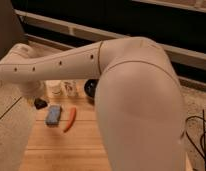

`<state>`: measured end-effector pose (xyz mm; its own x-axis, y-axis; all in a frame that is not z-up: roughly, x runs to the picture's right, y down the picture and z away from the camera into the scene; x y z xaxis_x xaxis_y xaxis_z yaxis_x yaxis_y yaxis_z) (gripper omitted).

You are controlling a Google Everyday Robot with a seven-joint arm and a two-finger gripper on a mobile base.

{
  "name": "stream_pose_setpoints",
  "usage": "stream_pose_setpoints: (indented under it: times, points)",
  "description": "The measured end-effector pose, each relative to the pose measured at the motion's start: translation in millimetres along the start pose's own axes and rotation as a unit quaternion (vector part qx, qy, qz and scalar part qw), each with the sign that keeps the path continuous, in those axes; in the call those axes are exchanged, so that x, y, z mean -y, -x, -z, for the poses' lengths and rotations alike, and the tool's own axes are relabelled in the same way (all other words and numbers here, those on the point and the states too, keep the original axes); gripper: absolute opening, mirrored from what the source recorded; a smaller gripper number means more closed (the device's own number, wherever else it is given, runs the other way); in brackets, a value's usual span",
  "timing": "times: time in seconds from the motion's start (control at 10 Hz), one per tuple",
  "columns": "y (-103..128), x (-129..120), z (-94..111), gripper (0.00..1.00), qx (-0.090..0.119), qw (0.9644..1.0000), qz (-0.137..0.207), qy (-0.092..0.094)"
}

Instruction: Place the eraser on the white sponge

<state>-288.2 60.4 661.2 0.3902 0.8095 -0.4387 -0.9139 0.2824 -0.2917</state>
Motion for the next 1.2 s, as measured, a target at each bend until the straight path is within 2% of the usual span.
stream_pose_setpoints:
  times: [0.2,0.4,0.6,0.8,1.2]
  points:
    - [3,-5,-10,0.0,-0.009,0.9999,0.006,0.0]
    - [8,5,-23,0.0,-0.02,0.9998,-0.002,-0.009]
    - [11,9,-34,0.0,-0.032,0.9994,-0.014,-0.007]
    - [14,8,-45,0.0,-0.034,0.9992,-0.019,-0.001]
    - [16,-1,-64,0.0,-0.023,0.9997,-0.008,0.007]
